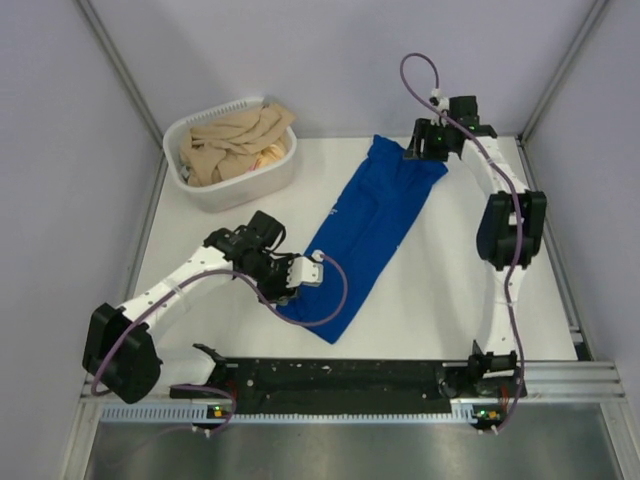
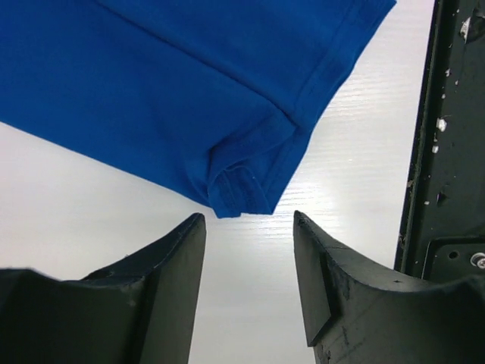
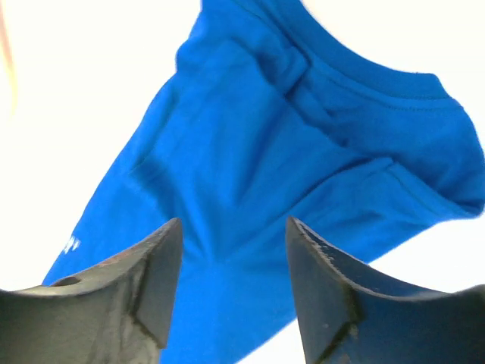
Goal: Fold and stack the t-shirts
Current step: Rotate the tshirt 75 degrees, then grab the bottom of the folded rectangular tshirt with both arms
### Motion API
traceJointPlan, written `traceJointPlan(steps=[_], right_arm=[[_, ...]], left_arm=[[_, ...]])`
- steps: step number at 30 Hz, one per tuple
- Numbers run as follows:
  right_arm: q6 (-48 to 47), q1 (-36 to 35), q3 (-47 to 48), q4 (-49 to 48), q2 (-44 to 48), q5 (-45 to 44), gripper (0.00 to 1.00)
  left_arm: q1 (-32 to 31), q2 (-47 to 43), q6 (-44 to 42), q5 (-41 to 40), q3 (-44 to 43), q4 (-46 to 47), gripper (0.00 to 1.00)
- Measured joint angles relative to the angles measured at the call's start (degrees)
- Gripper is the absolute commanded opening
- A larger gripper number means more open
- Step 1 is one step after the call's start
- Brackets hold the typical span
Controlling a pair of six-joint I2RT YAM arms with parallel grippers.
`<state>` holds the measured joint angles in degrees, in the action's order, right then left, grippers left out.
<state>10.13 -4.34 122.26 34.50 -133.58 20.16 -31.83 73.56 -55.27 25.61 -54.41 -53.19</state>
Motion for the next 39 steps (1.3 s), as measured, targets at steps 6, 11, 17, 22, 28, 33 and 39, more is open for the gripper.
traceJointPlan(steps=[6,11,17,22,28,33,39], right_arm=[[-7.26,-1.05,-36.26,-17.59,34.64,9.05,0.62],[-20.48,-13.31,-67.01,-33.38,62.25,18.18,0.72],[-43.95,-35.04,-81.4,-28.7,69.51,21.03,0.7],[-56.08,-53.75,-81.66,-24.98,60.3,14.25,0.65],[-59.23,-60.06,-81.35,-26.95,49.79,9.27,0.59],[-59.58,-62.73,-75.87,-26.25,40.33,5.55,0.26],[-60.13,-63.01,-74.88,-24.3,40.11,-1.51,0.0]], left_arm=[[1.57,0.44,-4.48,0.61,3.19,2.99,0.56],[7.8,3.32,-4.52,2.21,4.28,6.82,0.55],[11.56,6.1,-2.67,3.82,4.07,10.58,0.54],[12.96,6.32,-1.88,5.79,4.07,11.19,0.56],[13.46,5.77,-1.86,5.81,4.2,11.23,0.56],[13.46,5.55,-1.86,5.46,4.39,11.17,0.56],[13.2,5.53,-1.92,5.73,4.96,11.13,0.6]])
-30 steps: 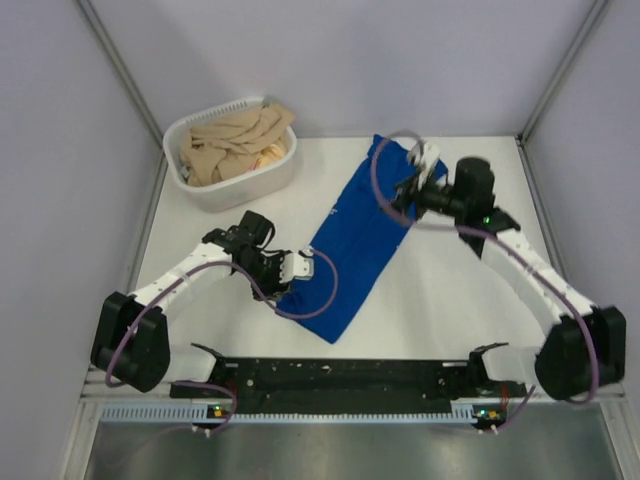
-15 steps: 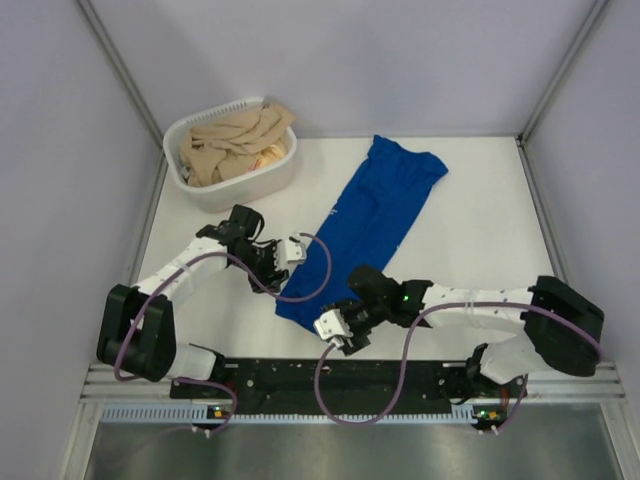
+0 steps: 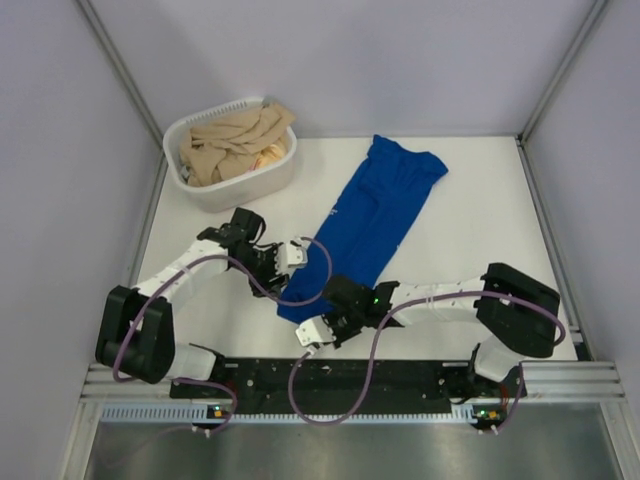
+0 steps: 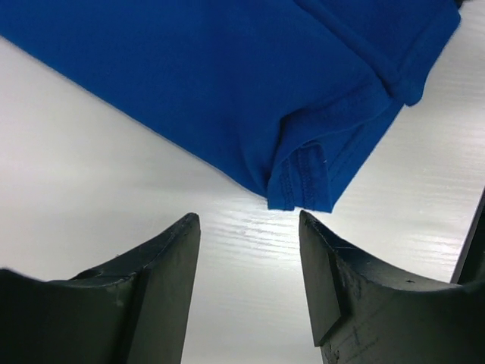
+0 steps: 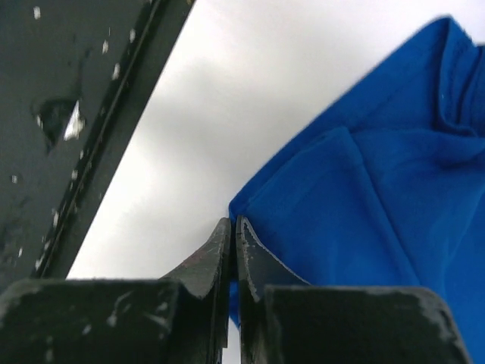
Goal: Fold and stack the t-shirts
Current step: Grab the bottom of the folded rectangular tshirt with both arms
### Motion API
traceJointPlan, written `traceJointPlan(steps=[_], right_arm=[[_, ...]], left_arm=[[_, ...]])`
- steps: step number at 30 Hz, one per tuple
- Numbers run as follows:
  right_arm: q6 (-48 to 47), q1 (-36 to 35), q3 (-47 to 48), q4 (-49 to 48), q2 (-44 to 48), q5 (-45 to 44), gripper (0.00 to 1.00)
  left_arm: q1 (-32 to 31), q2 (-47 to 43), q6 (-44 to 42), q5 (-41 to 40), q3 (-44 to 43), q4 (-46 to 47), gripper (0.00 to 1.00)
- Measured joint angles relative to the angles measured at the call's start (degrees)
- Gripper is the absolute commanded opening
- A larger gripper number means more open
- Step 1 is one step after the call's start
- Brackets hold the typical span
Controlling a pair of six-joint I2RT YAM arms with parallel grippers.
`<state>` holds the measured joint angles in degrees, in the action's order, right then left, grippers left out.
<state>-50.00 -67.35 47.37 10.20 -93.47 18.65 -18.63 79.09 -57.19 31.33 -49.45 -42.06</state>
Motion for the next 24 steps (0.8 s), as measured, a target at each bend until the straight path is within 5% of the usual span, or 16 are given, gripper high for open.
traceJointPlan(steps=[12,24], right_arm=[[-5.03,0.0,-10.88,22.01,21.33,-4.61,0.0],[-7.56,0.0,-11.76,27.65,24.06,-3.91,0.0]], left_arm=[[-20.61,-1.46,0.74,0.22,5.05,5.92,0.66],[-39.71,-0.02,4.76,-7.61,8.59,19.19,0.62]])
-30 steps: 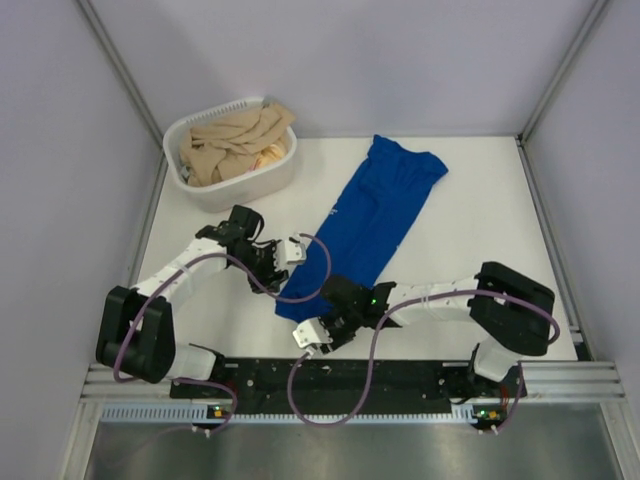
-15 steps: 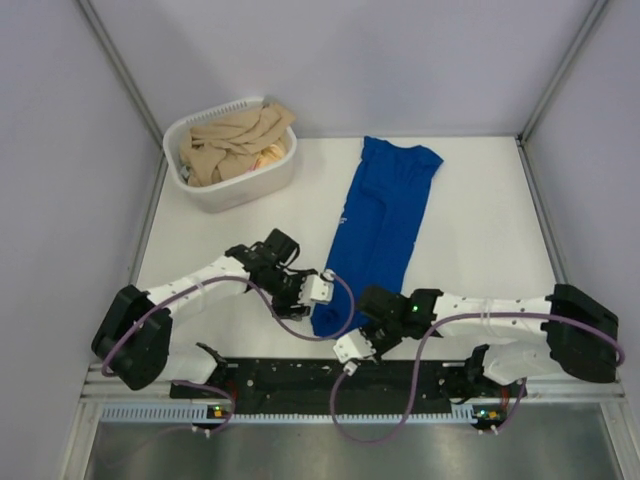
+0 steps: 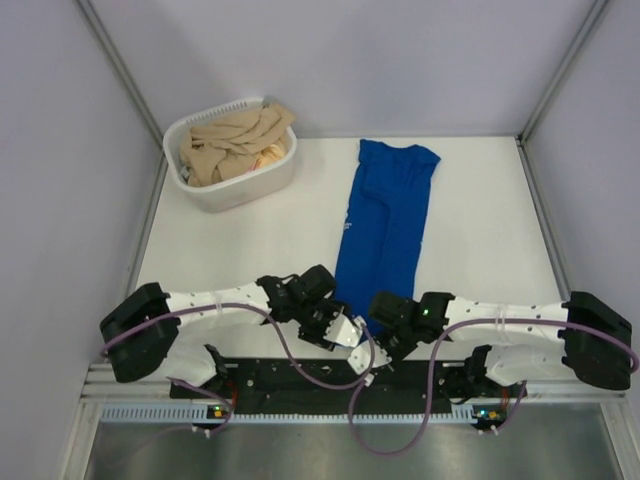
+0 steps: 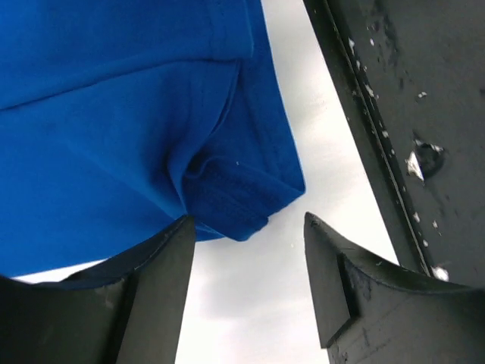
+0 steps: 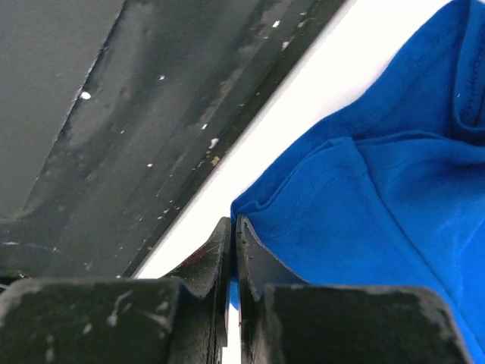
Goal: Fold and stack the t-shirts
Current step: Grab the bottom of the folded rectangular tshirt with both arms, then fold the folded rectangular tshirt in 1/3 of the way
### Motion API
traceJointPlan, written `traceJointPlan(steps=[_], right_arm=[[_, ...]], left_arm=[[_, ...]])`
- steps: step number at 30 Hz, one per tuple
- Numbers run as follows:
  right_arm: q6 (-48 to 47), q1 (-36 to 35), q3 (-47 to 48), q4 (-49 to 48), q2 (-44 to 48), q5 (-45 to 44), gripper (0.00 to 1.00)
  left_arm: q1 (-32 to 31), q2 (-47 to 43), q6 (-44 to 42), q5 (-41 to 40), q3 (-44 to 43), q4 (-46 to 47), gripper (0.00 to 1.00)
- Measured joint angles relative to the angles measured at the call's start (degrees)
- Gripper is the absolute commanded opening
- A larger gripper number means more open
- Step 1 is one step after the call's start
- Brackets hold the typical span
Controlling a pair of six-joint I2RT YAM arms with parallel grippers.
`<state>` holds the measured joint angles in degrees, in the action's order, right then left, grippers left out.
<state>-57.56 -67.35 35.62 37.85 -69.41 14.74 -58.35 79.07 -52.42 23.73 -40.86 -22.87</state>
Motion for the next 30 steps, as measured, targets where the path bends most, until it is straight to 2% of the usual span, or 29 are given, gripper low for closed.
traceJointPlan(steps=[3,4,5,9,14,18,23,24,30], right_arm=[[-1.18,-0.04,-0.5,1.9,0.79,0.07,0.0],[-1.53,-0.04,-0.61,2.05,0.79,0.09,0.0],[-1.64,-0.07,-0.72,2.64,0.76,0.0,0.0],[-1.79,-0.04,-0.74,3.87,0.9,-0.55,0.0],[-0.7,1.25,-0.74,4.39,3.45,-1.66,0.0],[-0.33,5.38,-0.72,5.44,7.5,-1.77,0.0],[-0.26,15.3,1.33,3.63,10.43,-1.68,0.0],[-0.15,19.19,2.12,2.36,10.29,-1.7,0.0],[-0.46,34.69,5.51,-11.58,4.35,-2.45,0.0]], left_arm=[[-2.12,1.33,0.24,-2.82,0.0,2.05,0.57],[-2.93,2.16,0.39,-4.0,0.0,2.56,0.53],[-3.41,3.06,0.42,-5.03,0.0,2.93,0.45],[-4.39,5.44,1.2,-8.76,-0.63,4.31,0.0],[-5.49,6.95,4.13,-11.89,-2.12,4.85,0.0],[-4.0,6.64,7.63,-12.28,-3.78,4.13,0.0],[2.73,7.04,11.93,-11.63,-12.11,-0.31,0.0],[4.76,7.78,12.63,-11.21,-14.86,-1.42,0.0],[13.94,18.27,16.55,-10.01,-33.18,-4.48,0.0]])
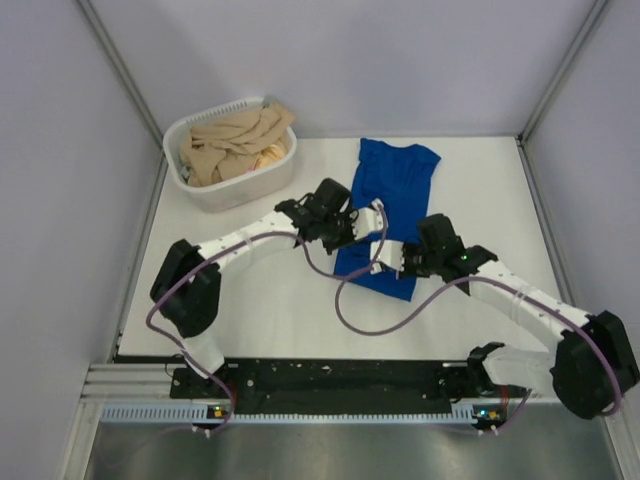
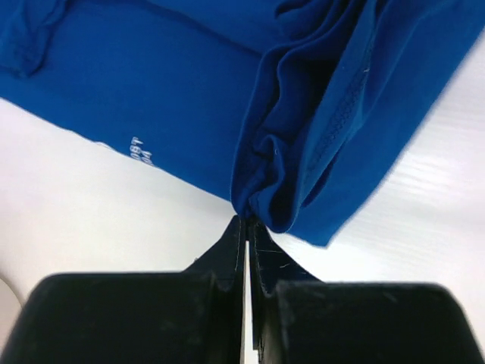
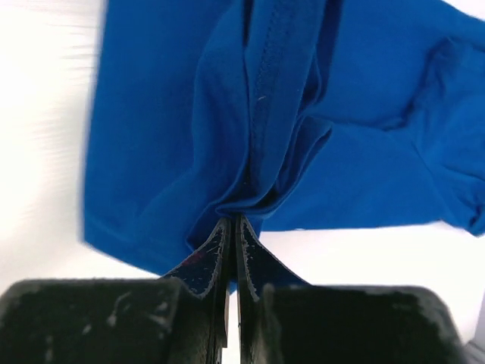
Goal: Fold and stack the t-shirts
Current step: Fold the folded rectangular tshirt in 1/3 of the way
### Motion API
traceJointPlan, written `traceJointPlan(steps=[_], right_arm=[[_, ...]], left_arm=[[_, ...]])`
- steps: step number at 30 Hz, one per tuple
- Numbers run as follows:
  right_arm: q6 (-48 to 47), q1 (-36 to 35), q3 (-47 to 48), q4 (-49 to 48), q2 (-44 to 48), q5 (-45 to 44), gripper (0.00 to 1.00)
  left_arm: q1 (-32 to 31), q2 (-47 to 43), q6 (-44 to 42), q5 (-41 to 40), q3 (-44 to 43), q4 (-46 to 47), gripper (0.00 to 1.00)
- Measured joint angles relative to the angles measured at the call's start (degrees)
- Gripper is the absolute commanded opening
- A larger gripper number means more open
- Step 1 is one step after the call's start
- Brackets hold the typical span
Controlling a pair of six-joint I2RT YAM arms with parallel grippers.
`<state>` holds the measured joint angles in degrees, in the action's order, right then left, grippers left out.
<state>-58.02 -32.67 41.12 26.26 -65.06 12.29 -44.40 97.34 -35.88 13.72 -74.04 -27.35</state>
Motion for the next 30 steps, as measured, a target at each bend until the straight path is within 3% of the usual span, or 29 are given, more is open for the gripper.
traceJointPlan(steps=[5,10,26,27,30], right_arm=[[-0.9,6.91,3.39,-9.18,-9.57,0.31,0.0],[-1.95,12.68,7.04,-15.45,-16.83,1.25,0.0],[-2.89,17.49,11.17,-25.59,-29.4,1.86,0.0],[-2.86,17.62,11.52,-25.86,-29.97,1.81,0.0],[-1.88,17.86,11.93,-28.41,-31.78,0.94,0.05]], left_arm=[[4.87,12.24,2.75,0.35,-14.38,-4.63,0.0],[7.56,20.61,6.1,-1.14,-23.39,-6.67,0.0],[8.31,30.49,10.54,-7.54,-33.88,-5.88,0.0],[8.31,30.8,10.82,-8.11,-34.07,-5.55,0.03],[8.33,31.47,12.02,-9.81,-34.97,-4.98,0.31]])
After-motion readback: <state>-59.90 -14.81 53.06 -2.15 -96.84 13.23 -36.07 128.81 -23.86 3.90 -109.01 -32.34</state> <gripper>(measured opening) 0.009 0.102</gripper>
